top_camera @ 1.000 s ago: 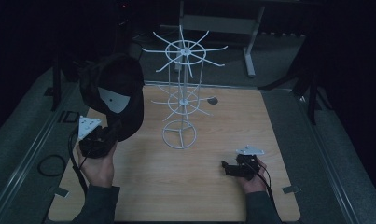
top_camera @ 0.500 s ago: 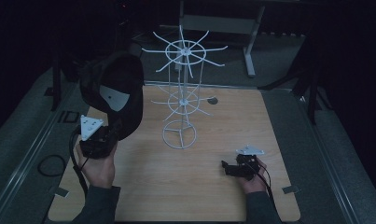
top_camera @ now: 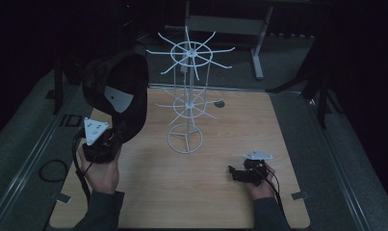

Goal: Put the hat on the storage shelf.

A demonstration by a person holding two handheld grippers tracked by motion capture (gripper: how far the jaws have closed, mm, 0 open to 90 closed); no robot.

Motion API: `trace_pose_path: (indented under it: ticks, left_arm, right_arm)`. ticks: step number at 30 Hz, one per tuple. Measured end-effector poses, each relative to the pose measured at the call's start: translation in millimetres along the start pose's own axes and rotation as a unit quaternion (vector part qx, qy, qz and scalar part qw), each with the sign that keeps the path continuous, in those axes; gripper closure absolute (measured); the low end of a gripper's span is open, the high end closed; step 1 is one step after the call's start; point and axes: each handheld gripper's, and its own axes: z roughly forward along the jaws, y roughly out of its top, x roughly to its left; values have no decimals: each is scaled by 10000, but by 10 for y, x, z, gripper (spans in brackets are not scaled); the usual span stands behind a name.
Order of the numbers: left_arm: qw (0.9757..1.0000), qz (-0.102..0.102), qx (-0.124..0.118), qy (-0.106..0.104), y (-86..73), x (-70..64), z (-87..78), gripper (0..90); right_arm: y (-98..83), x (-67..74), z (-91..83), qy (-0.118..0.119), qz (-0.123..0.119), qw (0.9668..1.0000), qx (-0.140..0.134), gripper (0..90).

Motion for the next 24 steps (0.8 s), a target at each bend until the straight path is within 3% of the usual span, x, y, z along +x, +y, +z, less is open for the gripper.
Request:
trace_pose_path:
  ticks: [24]
  left_arm:
    - [9993,280,-183,195,53,-85,-79,866]
  right_arm:
    - [0,1,0,0,7,10000,1,151]
